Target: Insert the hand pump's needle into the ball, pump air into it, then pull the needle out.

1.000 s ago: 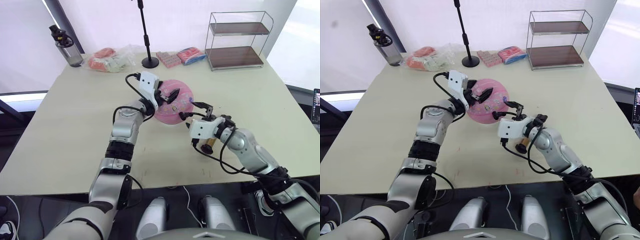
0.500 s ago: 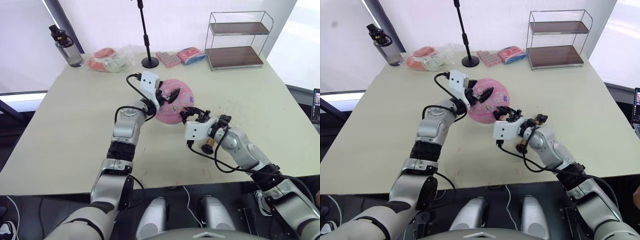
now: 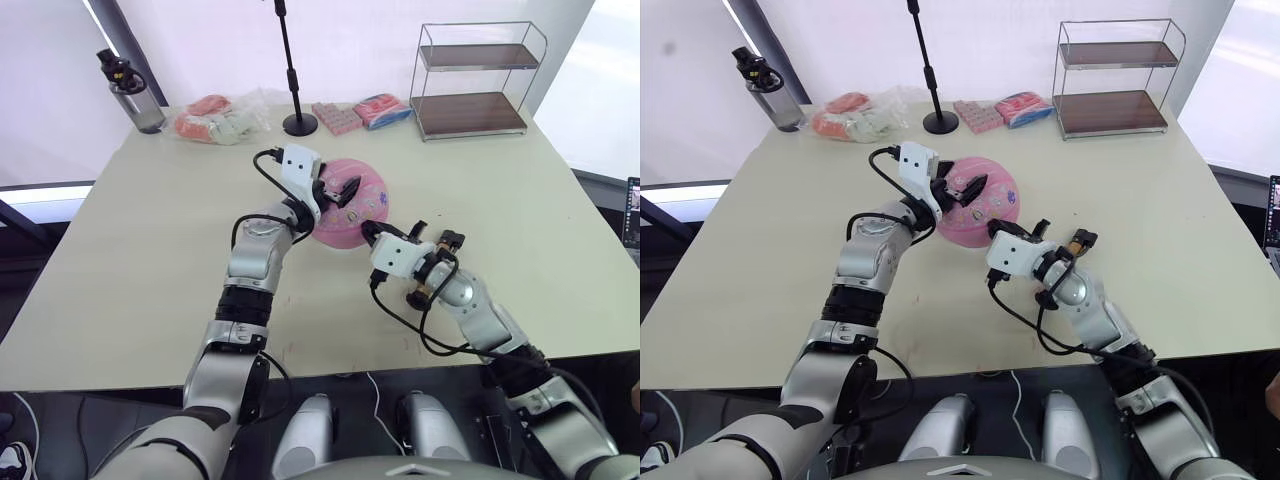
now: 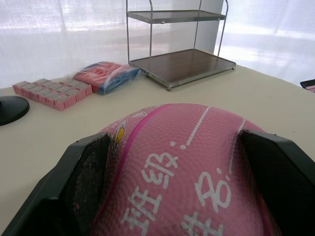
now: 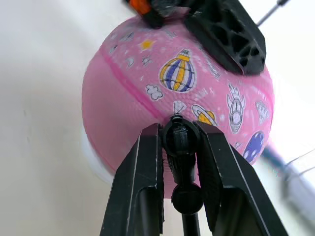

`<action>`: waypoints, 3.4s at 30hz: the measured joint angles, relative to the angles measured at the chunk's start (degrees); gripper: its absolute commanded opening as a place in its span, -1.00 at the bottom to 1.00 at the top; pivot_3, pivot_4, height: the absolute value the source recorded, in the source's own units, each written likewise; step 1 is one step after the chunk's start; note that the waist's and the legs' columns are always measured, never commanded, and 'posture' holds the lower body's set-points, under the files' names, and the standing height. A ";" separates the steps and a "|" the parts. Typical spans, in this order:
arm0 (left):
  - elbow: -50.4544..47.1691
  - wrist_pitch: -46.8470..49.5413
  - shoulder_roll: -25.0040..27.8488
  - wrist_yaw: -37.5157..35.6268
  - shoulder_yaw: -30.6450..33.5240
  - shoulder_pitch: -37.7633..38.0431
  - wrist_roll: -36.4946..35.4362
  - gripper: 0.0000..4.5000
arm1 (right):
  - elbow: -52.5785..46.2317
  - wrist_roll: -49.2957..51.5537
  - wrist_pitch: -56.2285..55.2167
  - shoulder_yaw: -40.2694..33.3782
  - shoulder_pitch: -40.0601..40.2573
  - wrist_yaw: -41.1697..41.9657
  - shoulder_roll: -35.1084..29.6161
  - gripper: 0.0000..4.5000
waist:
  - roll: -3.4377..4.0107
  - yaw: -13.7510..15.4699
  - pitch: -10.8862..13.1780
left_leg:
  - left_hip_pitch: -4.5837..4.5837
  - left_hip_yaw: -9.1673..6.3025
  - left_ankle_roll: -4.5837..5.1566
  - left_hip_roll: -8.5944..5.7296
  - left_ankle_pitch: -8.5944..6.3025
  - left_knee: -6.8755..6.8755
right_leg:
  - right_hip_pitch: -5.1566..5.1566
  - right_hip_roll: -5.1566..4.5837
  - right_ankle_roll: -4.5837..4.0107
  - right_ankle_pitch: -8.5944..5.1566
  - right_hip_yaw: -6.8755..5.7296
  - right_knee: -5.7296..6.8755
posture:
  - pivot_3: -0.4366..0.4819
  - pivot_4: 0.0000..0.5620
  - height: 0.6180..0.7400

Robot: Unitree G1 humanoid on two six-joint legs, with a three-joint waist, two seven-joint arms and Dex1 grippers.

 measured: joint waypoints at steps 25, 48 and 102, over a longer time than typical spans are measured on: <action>3.34 -3.91 -2.97 1.30 -2.34 -1.21 0.57 1.00 | -11.77 17.05 8.87 -7.05 11.49 2.12 3.29 -0.82 | 0.35 2.72 -0.19 | -0.48 -0.60 0.01 -0.14 -0.03 -0.30 | 0.10 -0.14 0.00 -0.01 -0.67 -0.93 | -0.05 -0.47 0.86; 0.38 -3.68 -2.43 2.20 -0.85 1.06 0.48 1.00 | -15.30 17.80 5.27 -9.10 15.57 5.86 -5.71 -0.82 | 0.59 0.69 -0.40 | -0.34 -1.01 -0.20 -0.18 0.17 -0.58 | 0.27 -0.01 0.19 0.06 -0.68 -1.00 | -0.05 -0.47 0.86; -35.59 9.77 31.51 -40.00 5.41 30.07 -23.74 1.00 | 17.83 -1.39 -29.13 -7.13 4.76 4.16 -24.59 0.99 | 0.11 -0.63 0.28 | -1.07 -0.02 -0.19 -0.14 0.26 -1.01 | -1.03 0.04 -0.23 0.28 0.34 -0.90 | -0.05 -0.47 0.86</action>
